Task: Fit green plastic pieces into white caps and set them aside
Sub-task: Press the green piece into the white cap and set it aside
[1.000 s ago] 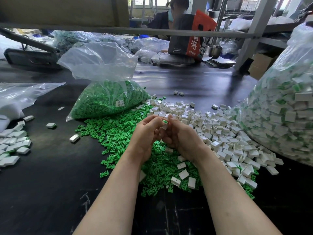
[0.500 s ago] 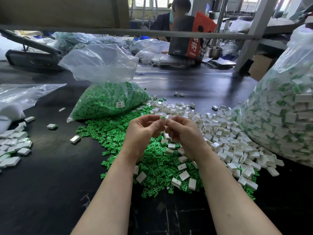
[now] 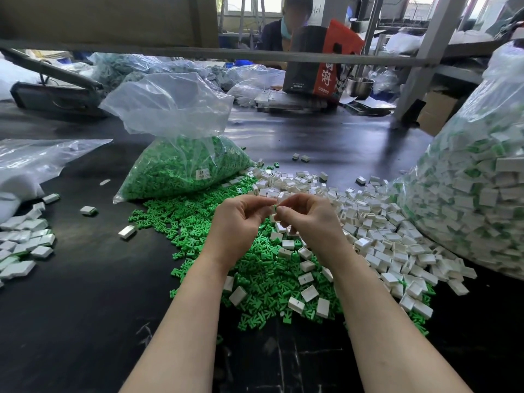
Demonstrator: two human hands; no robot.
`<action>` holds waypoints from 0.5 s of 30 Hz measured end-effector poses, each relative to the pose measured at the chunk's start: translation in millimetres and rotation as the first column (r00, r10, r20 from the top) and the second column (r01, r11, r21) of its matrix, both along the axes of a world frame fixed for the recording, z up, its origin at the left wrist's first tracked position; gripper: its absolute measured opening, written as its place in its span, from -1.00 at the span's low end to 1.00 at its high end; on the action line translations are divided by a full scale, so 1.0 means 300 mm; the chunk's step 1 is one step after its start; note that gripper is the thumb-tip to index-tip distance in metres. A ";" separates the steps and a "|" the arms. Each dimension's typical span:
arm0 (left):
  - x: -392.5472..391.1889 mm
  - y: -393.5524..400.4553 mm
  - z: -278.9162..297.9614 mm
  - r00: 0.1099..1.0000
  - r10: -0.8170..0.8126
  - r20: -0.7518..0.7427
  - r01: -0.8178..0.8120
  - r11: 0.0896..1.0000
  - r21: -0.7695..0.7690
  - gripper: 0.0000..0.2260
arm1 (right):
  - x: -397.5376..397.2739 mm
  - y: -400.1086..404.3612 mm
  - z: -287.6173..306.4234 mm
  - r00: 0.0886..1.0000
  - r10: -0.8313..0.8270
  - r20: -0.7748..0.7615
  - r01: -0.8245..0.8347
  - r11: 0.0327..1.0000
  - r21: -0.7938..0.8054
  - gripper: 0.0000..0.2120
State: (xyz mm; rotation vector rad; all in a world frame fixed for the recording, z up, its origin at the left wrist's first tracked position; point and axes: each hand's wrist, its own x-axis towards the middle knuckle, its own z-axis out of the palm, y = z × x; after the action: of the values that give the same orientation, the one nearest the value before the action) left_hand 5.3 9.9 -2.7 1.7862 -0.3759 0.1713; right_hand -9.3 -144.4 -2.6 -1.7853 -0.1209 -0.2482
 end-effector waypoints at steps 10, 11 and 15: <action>0.003 -0.002 -0.009 0.998 -0.066 0.009 0.065 0.995 0.079 -0.84 | -0.007 0.004 -0.005 0.997 -0.006 -0.077 -0.006 0.987 -0.158 -0.88; 0.003 -0.003 -0.010 0.997 -0.071 0.005 0.070 0.994 0.079 -0.84 | -0.008 0.006 -0.003 0.997 -0.007 -0.083 -0.008 0.985 -0.173 -0.86; 0.002 -0.004 -0.013 0.997 -0.076 -0.003 0.076 0.992 0.101 -0.84 | -0.016 0.013 0.003 0.996 -0.025 -0.090 -0.001 0.960 -0.279 -0.85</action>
State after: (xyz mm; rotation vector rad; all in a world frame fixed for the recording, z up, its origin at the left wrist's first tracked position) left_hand 5.8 8.8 -6.7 1.8686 -0.4593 0.1005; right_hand -14.1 -140.5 -1.7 -2.0760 -0.0815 -0.1620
